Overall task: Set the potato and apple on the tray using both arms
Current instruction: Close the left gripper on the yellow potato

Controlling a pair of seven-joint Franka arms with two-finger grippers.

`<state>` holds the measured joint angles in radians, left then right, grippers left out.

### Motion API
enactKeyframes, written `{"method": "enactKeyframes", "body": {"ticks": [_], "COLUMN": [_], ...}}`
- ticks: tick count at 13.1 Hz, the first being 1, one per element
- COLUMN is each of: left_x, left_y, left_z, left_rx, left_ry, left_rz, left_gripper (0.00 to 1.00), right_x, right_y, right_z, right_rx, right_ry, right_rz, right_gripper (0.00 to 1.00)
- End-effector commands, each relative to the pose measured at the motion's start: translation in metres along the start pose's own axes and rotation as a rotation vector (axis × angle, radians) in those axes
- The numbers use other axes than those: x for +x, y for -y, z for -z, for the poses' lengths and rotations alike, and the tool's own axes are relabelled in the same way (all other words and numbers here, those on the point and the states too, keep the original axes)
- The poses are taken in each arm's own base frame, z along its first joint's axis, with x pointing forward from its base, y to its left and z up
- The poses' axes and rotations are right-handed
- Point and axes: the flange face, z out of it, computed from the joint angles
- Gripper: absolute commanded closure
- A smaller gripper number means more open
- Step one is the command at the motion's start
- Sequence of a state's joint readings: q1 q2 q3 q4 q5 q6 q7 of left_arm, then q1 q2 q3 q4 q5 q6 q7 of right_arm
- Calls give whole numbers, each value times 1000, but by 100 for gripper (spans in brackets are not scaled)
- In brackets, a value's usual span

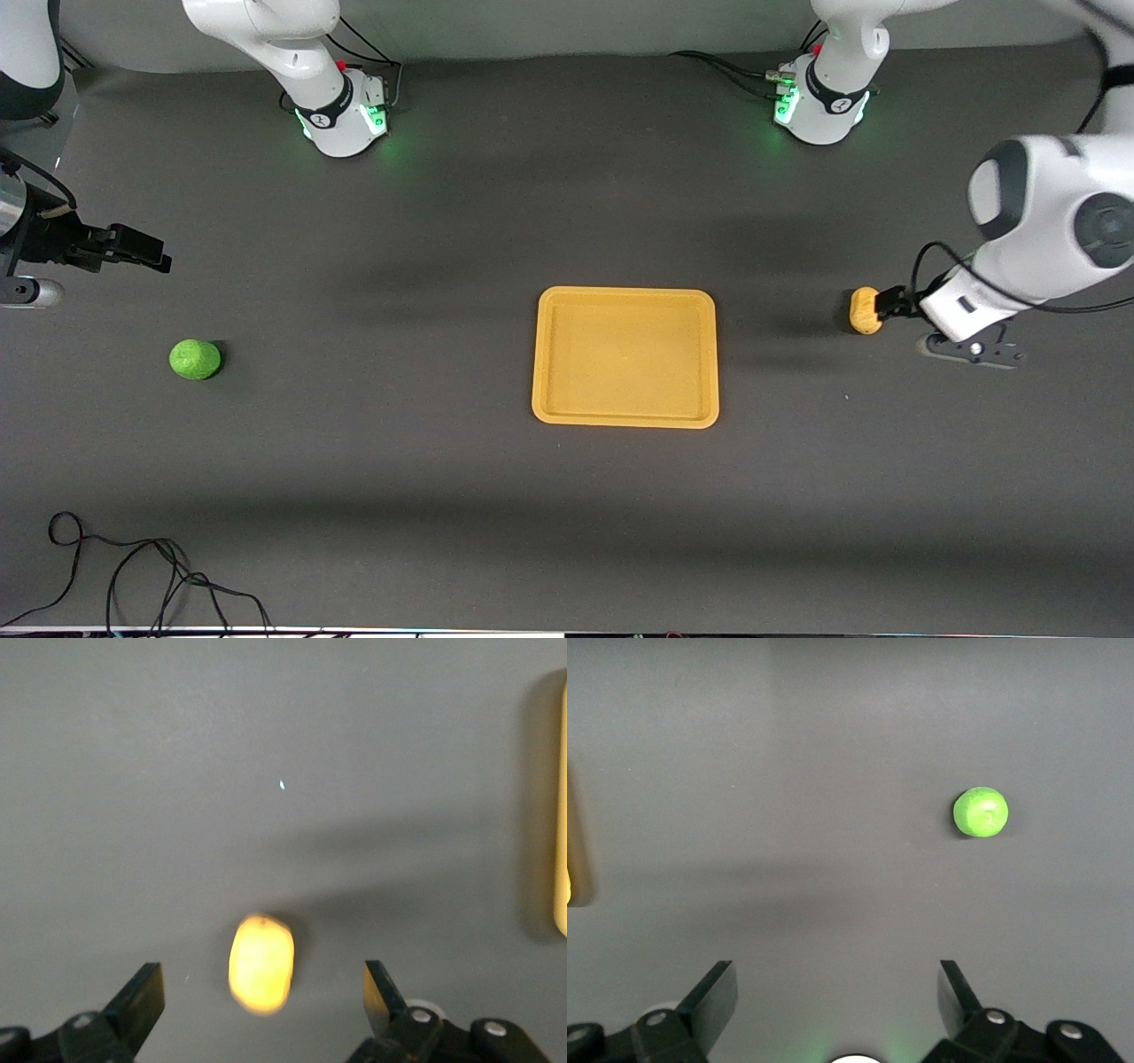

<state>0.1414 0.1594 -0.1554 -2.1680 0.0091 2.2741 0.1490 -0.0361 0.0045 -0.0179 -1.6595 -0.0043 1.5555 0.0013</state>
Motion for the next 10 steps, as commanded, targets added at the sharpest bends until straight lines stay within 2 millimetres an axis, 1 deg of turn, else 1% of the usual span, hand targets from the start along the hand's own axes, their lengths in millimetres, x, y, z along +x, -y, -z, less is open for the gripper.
{"method": "enactKeyframes", "body": {"ticks": [1,3,4,5,6,7,8,9,10], "left_x": [-32,-37,-41,-45,-46,-45,-42,-37,-29], "left_y": [5,5,11,21,25,24,23,17,3], "left_z": [-88,-104,-113,-121,-118,-117,-109,-97,-84], "left_rx": [-13,-22,-20,-16,-16,-16,-13,-12,-11], "left_ry": [23,74,96,110,112,113,116,127,142], "left_rz": [4,-13,-20,-13,-4,-7,-2,6,27], "left_gripper": [0,1,3,17,44,61,80,96,100], "right_x": [3,3,3,3,3,3,3,3,3], "right_y": [4,4,4,4,4,4,4,4,4], "right_z": [5,6,6,6,5,5,5,5,4], "right_rx": [15,15,15,15,15,15,15,15,15], "right_ry": [-18,-19,-21,-22,-21,-21,-21,-21,-21], "right_rz": [-18,-18,-18,-18,-18,-18,-18,-18,-17], "right_gripper": [0,0,0,0,0,0,0,0,0]}}
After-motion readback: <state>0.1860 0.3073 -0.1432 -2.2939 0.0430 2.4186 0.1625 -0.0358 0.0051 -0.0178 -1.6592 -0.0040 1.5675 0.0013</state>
